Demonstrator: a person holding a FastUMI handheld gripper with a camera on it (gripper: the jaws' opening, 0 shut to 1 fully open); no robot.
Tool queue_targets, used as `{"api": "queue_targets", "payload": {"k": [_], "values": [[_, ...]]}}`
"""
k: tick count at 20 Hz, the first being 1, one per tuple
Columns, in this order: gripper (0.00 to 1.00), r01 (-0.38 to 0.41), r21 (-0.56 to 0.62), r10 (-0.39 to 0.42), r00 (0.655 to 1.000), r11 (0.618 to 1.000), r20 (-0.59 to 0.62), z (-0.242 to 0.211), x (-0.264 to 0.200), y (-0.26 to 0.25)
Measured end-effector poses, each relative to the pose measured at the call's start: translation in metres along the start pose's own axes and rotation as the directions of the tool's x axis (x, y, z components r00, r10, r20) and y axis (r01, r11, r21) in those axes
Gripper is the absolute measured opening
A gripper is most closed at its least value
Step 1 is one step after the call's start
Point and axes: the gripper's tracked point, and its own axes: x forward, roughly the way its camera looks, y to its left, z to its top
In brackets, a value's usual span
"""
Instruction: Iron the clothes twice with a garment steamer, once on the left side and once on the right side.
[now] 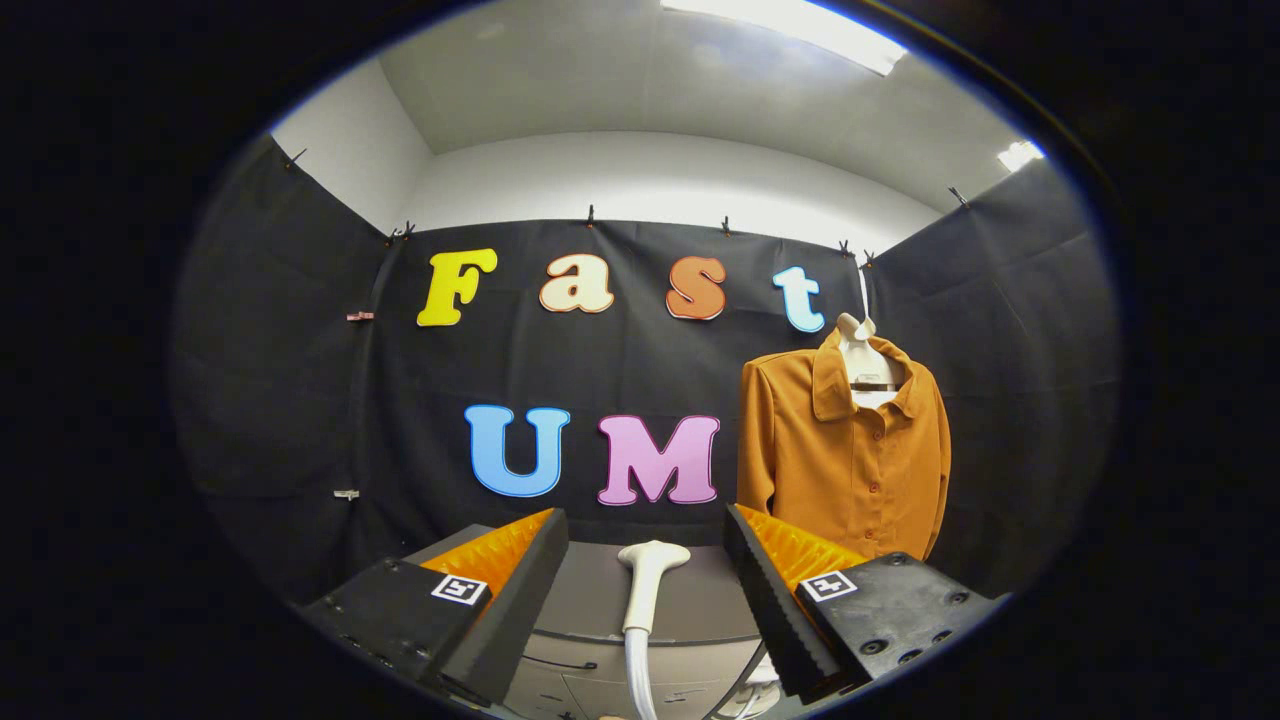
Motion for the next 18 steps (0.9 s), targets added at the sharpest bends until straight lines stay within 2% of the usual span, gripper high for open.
{"api": "queue_targets", "payload": {"k": [8,18], "values": [[0.97,0.025,-0.005,-0.025,0.999,1.000,-0.024,-0.006,0.001,0.013],[0.97,0.103,-0.012,-0.103,0.991,0.995,-0.085,-0.029,0.013,0.027]]}}
